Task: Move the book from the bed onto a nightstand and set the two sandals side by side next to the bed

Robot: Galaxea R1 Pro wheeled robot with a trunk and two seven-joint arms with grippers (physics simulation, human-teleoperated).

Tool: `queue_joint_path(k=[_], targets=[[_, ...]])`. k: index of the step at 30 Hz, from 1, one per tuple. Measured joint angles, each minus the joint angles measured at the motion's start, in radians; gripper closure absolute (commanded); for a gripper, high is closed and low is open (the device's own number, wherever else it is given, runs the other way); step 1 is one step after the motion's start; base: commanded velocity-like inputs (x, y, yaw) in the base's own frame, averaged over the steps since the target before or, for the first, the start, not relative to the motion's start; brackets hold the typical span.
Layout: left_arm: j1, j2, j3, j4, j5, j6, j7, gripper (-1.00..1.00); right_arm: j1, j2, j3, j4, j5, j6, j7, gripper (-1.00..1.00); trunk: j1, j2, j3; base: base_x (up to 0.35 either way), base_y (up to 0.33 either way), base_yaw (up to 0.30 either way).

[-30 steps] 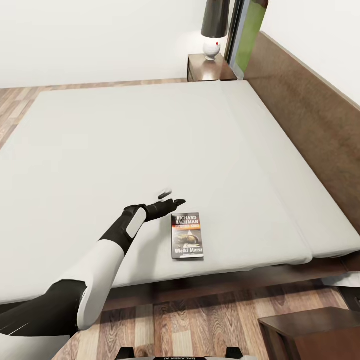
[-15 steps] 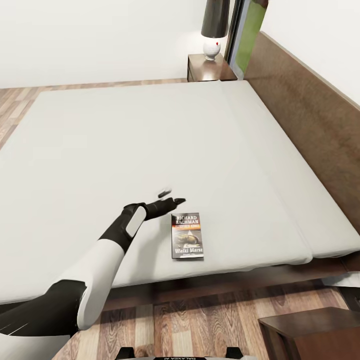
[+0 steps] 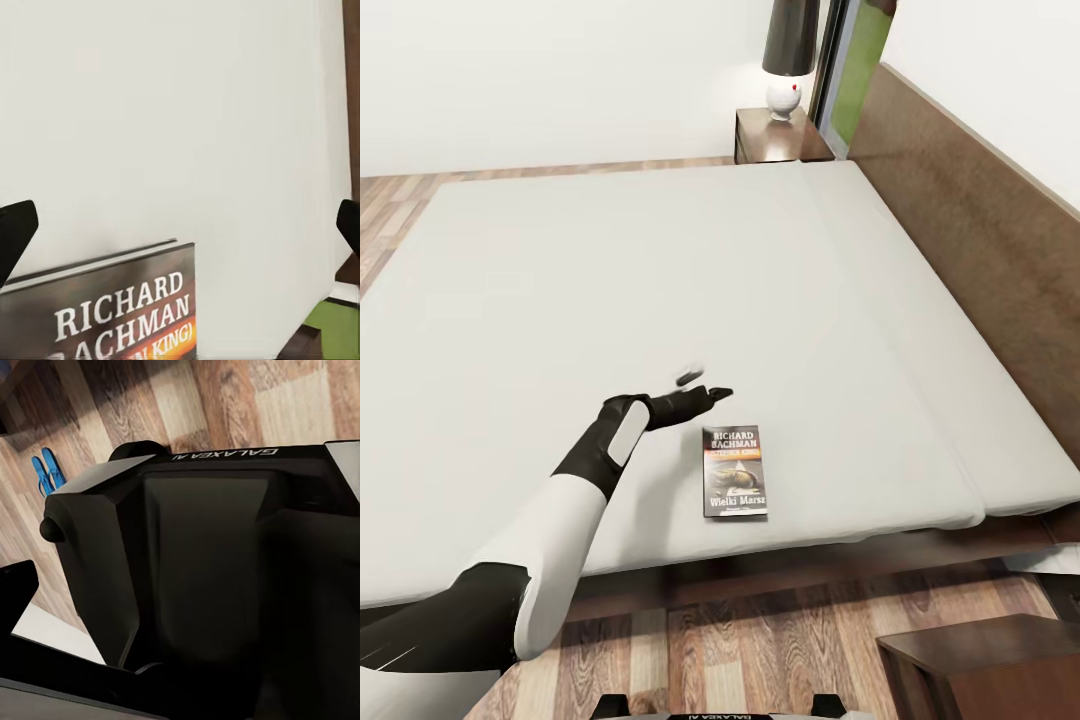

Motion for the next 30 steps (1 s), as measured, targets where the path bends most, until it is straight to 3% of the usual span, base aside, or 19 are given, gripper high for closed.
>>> queue_joint_path(k=[7,13,17,30], targets=[[0.0,0.0,-0.026,-0.006,0.006,0.054,-0.008,-1.0,0.0,0.0,0.0,0.0,0.0,0.0,0.0,-1.0,0.0,0.0,0.0,0.0,0.0,0.0],[0.0,0.0,-0.11,-0.006,0.007,0.067,-0.008,-1.0,0.0,0.0,0.0,0.0,0.0,0.0,0.0,-1.0,0.0,0.0,0.0,0.0,0.0,0.0],[0.0,0.0,-0.135,-0.006,0.007,0.074,-0.008,-1.0,0.0,0.0,0.0,0.0,0.0,0.0,0.0,-1.0,0.0,0.0,0.0,0.0,0.0,0.0],[0.0,0.0,-0.14,-0.006,0.008,0.075,-0.008,-1.0,0.0,0.0,0.0,0.0,0.0,0.0,0.0,-1.0,0.0,0.0,0.0,0.05,0.0,0.0]])
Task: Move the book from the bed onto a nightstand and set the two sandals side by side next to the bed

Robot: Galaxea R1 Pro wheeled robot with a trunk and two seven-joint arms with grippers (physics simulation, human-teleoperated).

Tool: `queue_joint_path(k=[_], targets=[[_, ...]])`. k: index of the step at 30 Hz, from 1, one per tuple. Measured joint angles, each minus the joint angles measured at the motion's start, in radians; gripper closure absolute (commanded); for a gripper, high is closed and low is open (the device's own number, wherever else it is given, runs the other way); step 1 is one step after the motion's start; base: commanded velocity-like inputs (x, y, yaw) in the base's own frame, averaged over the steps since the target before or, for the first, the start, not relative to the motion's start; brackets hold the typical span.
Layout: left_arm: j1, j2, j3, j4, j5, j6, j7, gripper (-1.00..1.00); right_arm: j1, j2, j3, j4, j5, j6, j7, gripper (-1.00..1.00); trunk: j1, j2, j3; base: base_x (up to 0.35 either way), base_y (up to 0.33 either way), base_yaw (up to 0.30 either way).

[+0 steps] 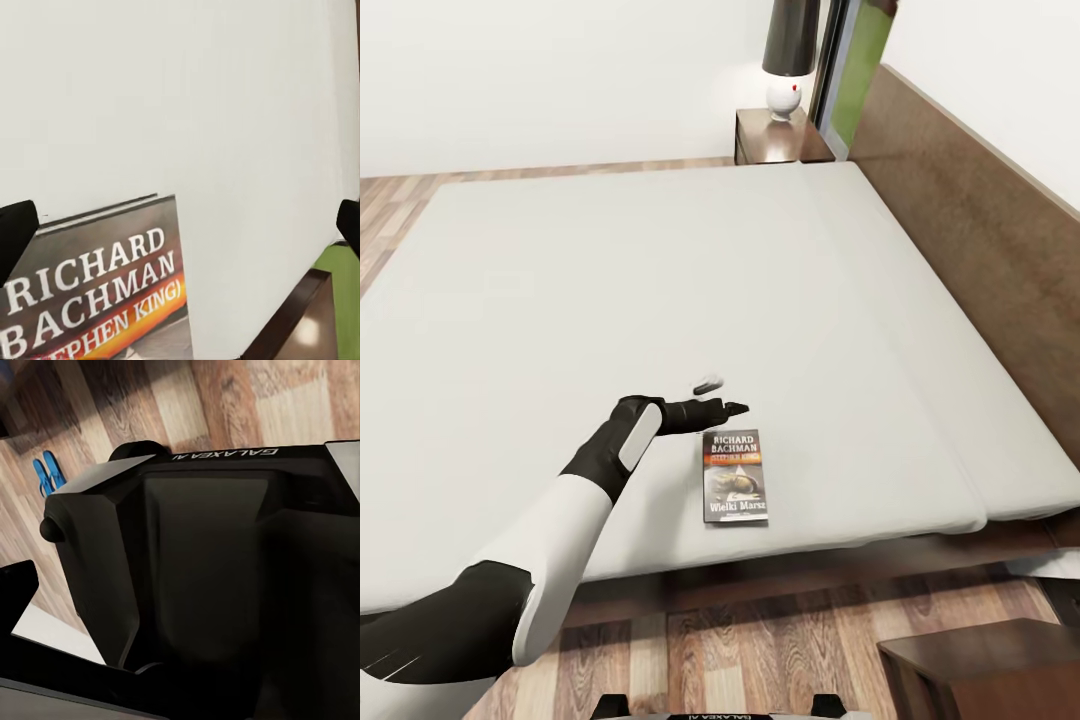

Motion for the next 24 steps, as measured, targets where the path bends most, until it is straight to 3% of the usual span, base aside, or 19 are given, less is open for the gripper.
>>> queue_joint_path(k=[24], targets=[[0.0,0.0,0.002,0.0,0.0,-0.002,0.0,-1.0,0.0,0.0,0.0,0.0,0.0,0.0,0.0,-1.0,0.0,0.0,0.0,0.028,0.0,0.0]])
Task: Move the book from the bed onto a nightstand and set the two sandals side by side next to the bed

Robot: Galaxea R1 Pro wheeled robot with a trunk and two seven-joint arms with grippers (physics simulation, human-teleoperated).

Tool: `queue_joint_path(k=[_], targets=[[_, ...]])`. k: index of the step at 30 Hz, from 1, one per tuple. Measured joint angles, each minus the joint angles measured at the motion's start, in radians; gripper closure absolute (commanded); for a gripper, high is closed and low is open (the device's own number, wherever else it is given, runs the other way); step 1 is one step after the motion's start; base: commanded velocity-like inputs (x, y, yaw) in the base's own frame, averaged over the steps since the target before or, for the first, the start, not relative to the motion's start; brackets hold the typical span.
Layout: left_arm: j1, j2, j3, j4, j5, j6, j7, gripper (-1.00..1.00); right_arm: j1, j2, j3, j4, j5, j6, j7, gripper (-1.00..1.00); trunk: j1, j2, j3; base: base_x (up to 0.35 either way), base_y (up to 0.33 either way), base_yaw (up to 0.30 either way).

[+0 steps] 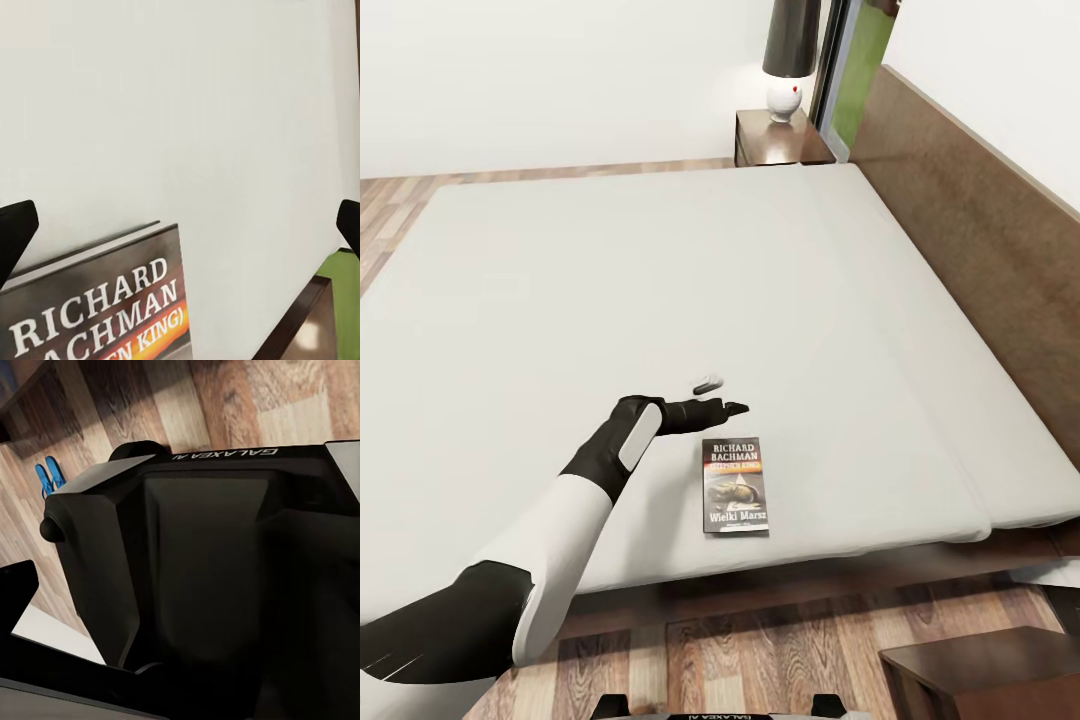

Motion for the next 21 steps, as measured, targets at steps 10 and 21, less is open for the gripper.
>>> queue_joint_path(k=[10,21], targets=[[0.0,0.0,0.0,0.0,0.0,0.0,0.0,-1.0,0.0,0.0,0.0,0.0,0.0,0.0,0.0,-1.0,0.011,-0.021,-0.009,0.0,0.0,0.0],[0.0,0.0,0.0,0.0,0.0,0.0,0.0,-1.0,0.0,0.0,0.0,0.0,0.0,0.0,0.0,-1.0,0.019,-0.035,-0.016,0.0,0.0,0.0]])
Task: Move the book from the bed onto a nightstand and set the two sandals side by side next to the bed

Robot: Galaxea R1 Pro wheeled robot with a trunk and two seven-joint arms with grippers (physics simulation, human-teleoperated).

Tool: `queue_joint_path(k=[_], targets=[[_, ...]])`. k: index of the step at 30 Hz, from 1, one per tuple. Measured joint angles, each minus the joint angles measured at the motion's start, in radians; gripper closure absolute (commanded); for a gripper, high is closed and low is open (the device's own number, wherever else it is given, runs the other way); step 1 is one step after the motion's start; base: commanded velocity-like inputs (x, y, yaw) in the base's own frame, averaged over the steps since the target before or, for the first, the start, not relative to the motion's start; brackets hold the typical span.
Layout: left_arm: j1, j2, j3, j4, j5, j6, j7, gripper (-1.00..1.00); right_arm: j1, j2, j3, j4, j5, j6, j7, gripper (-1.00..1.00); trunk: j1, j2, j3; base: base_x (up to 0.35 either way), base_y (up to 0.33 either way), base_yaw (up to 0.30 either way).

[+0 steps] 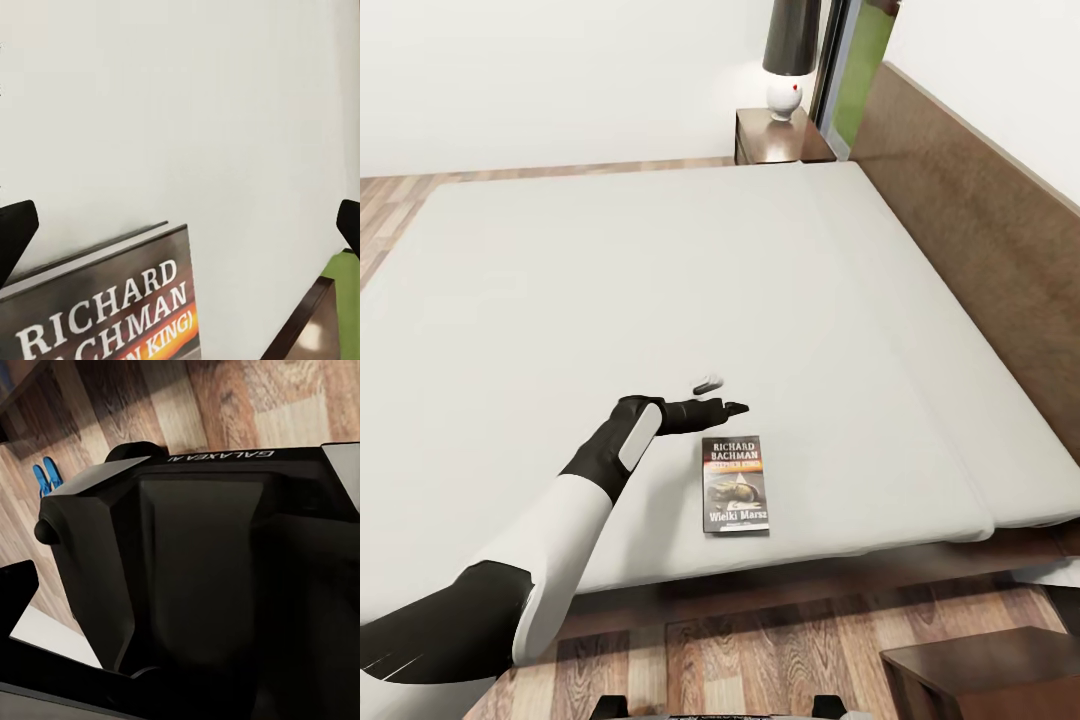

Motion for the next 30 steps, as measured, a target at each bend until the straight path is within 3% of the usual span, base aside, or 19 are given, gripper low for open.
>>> queue_joint_path(k=[4,30], targets=[[0.0,0.0,0.0,0.0,0.0,0.0,0.0,-1.0,0.0,0.0,0.0,0.0,0.0,0.0,0.0,-1.0,0.015,-0.028,-0.012,0.0,0.0,0.0],[0.0,0.0,0.0,0.0,0.0,0.0,0.0,-1.0,0.0,0.0,0.0,0.0,0.0,0.0,0.0,-1.0,0.019,-0.035,-0.016,0.0,0.0,0.0]])
